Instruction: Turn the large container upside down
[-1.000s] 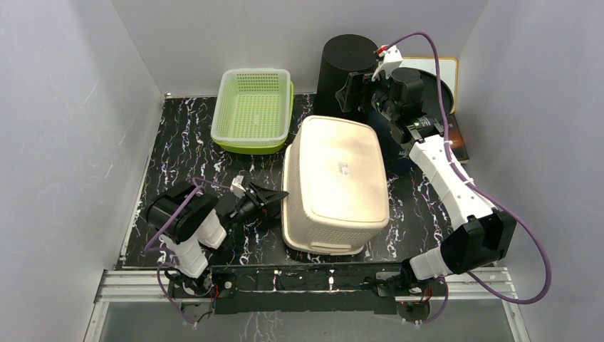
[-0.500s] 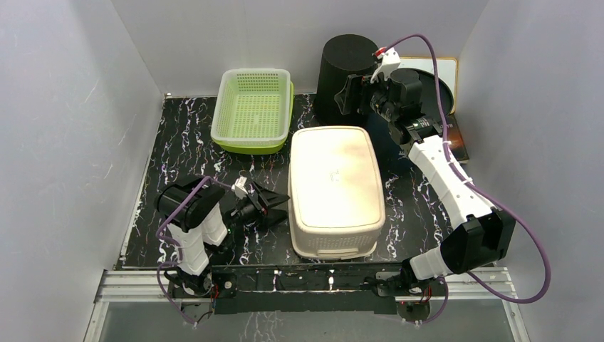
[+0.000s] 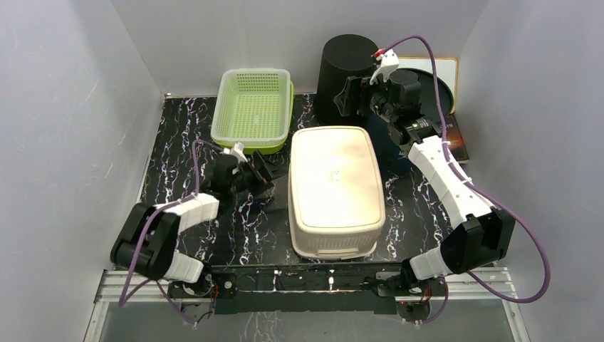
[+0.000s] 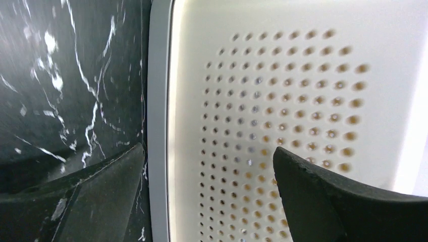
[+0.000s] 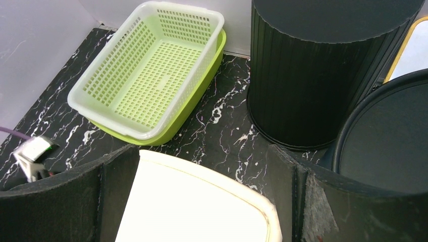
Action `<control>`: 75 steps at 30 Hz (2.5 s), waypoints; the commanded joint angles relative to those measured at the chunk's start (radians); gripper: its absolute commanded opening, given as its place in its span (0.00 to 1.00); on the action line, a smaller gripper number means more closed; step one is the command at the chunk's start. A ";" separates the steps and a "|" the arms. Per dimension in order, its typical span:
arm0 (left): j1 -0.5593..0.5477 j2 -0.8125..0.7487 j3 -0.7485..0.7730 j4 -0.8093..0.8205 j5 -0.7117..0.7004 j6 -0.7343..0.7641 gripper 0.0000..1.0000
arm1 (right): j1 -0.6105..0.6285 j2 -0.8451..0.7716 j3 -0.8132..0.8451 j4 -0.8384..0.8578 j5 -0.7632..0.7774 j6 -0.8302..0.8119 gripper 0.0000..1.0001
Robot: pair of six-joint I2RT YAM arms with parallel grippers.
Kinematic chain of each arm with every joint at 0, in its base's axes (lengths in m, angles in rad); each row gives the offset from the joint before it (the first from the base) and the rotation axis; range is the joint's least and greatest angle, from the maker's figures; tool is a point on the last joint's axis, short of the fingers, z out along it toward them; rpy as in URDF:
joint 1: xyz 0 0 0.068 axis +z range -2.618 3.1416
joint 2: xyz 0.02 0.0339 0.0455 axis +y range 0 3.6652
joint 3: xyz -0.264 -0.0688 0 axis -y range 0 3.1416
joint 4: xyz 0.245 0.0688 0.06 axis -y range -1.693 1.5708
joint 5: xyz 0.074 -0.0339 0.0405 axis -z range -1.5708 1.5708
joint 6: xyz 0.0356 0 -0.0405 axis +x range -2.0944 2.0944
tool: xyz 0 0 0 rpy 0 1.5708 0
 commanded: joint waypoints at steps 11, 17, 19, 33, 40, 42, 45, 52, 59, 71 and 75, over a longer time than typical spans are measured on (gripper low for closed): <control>0.007 -0.037 0.688 -1.006 -0.407 0.886 0.98 | 0.001 0.030 0.001 0.084 -0.045 0.017 0.97; 0.006 0.133 0.902 -1.022 -0.443 1.081 0.98 | 0.008 0.044 0.023 0.063 -0.045 0.014 0.96; 0.006 0.196 0.961 -1.023 -0.429 1.139 0.98 | 0.009 0.048 0.025 0.057 -0.041 0.011 0.96; 0.004 0.462 1.238 -0.978 -0.293 1.133 0.98 | 0.010 0.094 0.053 0.028 0.011 -0.029 0.96; 0.004 0.520 1.275 -0.936 -0.238 1.062 0.98 | 0.010 0.118 0.048 0.029 0.021 -0.029 0.96; 0.004 0.544 1.283 -0.934 -0.241 1.048 0.97 | 0.010 0.123 0.047 0.030 0.022 -0.029 0.96; 0.004 0.589 1.311 -0.948 -0.270 1.035 0.95 | 0.010 0.129 0.050 0.029 0.024 -0.029 0.96; 0.004 0.643 1.339 -0.918 -0.280 1.010 0.88 | 0.010 0.145 0.057 0.022 0.035 -0.041 0.96; 0.004 0.656 1.345 -0.943 -0.318 1.032 0.77 | 0.010 0.155 0.053 0.025 0.044 -0.048 0.96; 0.004 0.624 1.294 -0.989 -0.345 1.060 0.34 | 0.010 0.174 0.067 0.023 0.035 -0.037 0.95; 0.004 0.587 1.263 -0.994 -0.378 1.061 0.00 | 0.010 0.170 0.067 0.023 0.034 -0.037 0.95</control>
